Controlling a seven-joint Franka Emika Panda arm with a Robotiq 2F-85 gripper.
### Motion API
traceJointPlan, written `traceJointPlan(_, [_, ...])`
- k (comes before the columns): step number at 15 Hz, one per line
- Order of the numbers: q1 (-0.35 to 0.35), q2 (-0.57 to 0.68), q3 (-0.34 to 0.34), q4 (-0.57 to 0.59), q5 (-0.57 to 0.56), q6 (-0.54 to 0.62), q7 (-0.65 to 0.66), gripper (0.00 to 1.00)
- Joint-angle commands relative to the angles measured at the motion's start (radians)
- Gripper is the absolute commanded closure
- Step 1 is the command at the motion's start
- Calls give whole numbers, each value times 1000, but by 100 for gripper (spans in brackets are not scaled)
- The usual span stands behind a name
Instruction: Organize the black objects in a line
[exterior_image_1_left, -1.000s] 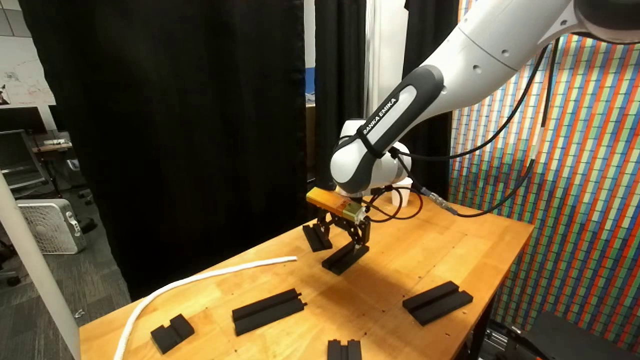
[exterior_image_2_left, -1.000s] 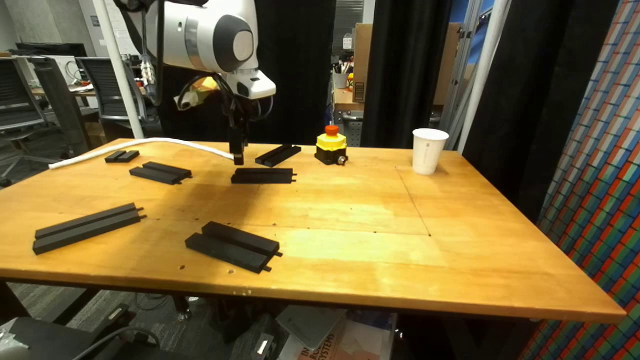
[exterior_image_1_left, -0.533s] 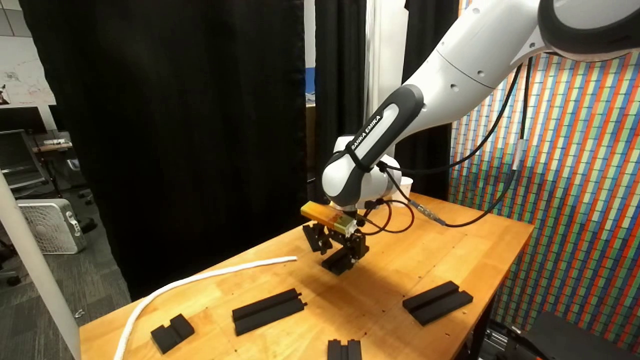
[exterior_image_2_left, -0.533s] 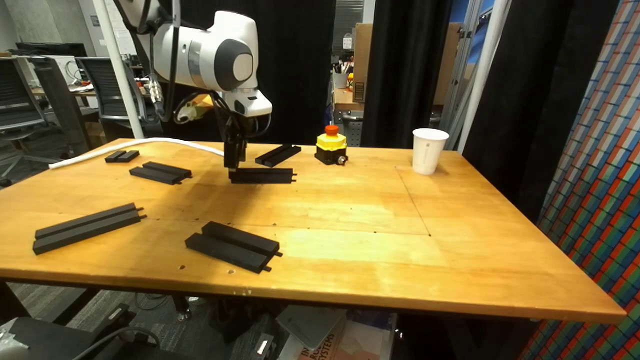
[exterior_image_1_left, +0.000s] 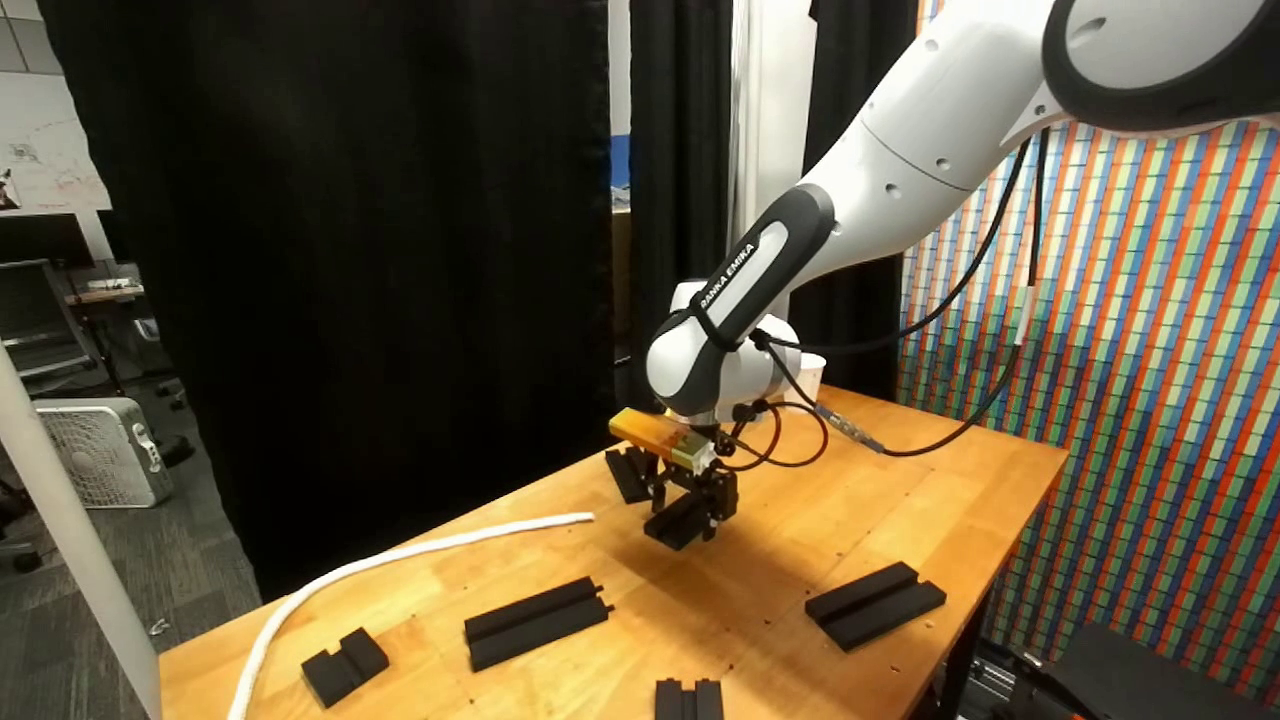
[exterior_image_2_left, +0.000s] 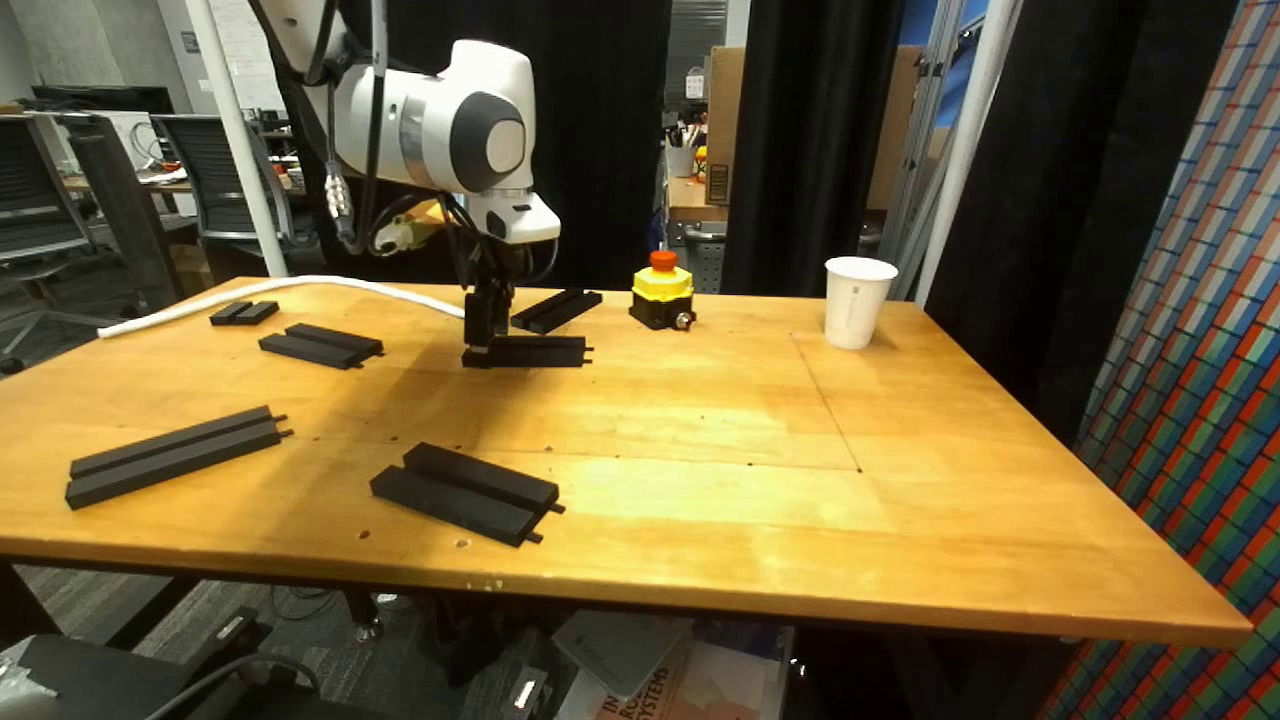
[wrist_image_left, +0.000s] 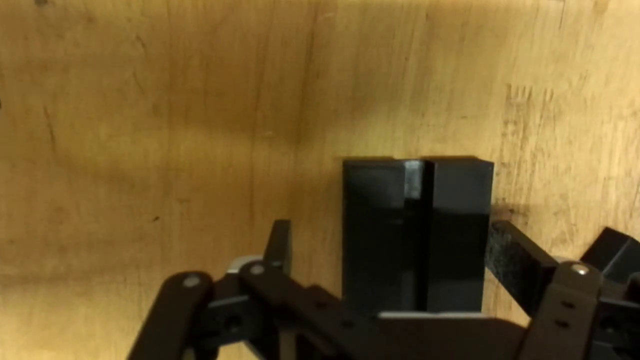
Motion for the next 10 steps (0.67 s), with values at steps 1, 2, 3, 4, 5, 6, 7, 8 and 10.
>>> traceJointPlan(1, [3, 37, -24, 76, 12, -44, -5, 0])
traceJointPlan(2, [2, 44, -27, 88, 11, -51, -7, 0])
traceJointPlan(3, [3, 53, -31, 102, 8, -59, -7, 0])
traceJointPlan(4, [1, 61, -33, 114, 9, -67, -10, 0])
traceJointPlan(5, [0, 70, -34, 126, 10, -78, -13, 0])
traceJointPlan(6, [0, 79, -35, 137, 10, -85, -15, 0])
traceJointPlan(7, [1, 90, -37, 146, 4, -96, -20, 0])
traceJointPlan(8, [-2, 100, -35, 154, 9, -103, -26, 0])
traceJointPlan(10, [0, 118, -39, 168, 3, -122, -30, 0])
